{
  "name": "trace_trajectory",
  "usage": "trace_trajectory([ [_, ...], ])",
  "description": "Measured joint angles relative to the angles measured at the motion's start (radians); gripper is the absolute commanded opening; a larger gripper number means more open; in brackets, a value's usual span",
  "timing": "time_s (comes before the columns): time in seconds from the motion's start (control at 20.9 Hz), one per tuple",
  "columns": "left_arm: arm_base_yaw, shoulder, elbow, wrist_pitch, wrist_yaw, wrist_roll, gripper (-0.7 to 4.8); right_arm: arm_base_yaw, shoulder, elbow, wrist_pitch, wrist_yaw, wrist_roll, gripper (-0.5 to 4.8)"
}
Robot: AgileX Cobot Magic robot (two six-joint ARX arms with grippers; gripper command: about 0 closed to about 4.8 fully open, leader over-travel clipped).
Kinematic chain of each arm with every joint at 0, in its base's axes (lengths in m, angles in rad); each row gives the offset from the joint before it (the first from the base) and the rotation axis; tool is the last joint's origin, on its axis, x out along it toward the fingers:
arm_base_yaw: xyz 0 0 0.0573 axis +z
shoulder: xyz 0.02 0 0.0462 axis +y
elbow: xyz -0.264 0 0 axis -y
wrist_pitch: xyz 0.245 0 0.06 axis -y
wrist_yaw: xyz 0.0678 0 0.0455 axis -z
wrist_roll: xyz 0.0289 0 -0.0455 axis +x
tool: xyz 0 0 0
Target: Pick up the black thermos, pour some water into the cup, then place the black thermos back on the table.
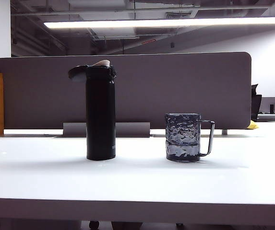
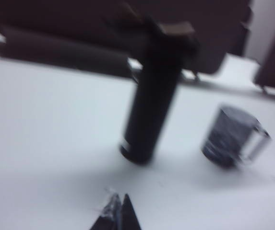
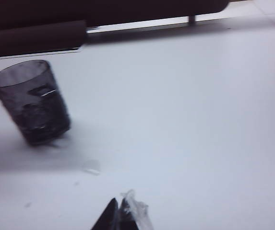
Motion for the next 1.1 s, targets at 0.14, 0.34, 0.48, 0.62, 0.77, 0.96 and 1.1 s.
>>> trace_trajectory([
  [0.14,0.071,-0.033,0.001,0.010,-0.001,0.000,-0.05,-0.055,0.000,0.000,0.000,0.005,0.000,0.12],
  [0.34,0.130,-0.032,0.000,0.015,-0.002,0.000,-0.05,-0.069,0.000,0.000,0.000,0.002,0.000,0.12],
  [0.48,0.153,-0.032,0.000,0.014,0.000,0.000,-0.05,-0.071,0.000,0.000,0.000,0.002,0.000,0.12],
  [0.62,0.162,-0.032,0.000,0.014,0.000,0.000,-0.05,-0.071,0.000,0.000,0.000,0.000,0.000,0.12],
  [0.77,0.162,-0.032,0.000,0.014,0.001,0.000,-0.05,-0.071,0.000,0.000,0.000,0.000,0.000,0.12],
  [0.96,0.162,-0.032,0.000,0.014,0.001,0.000,-0.05,-0.071,0.000,0.000,0.000,0.000,0.000,0.12],
  [1.1,0.162,-0.032,0.000,0.014,0.001,0.000,-0.05,-0.071,0.000,0.000,0.000,0.000,0.000,0.12],
])
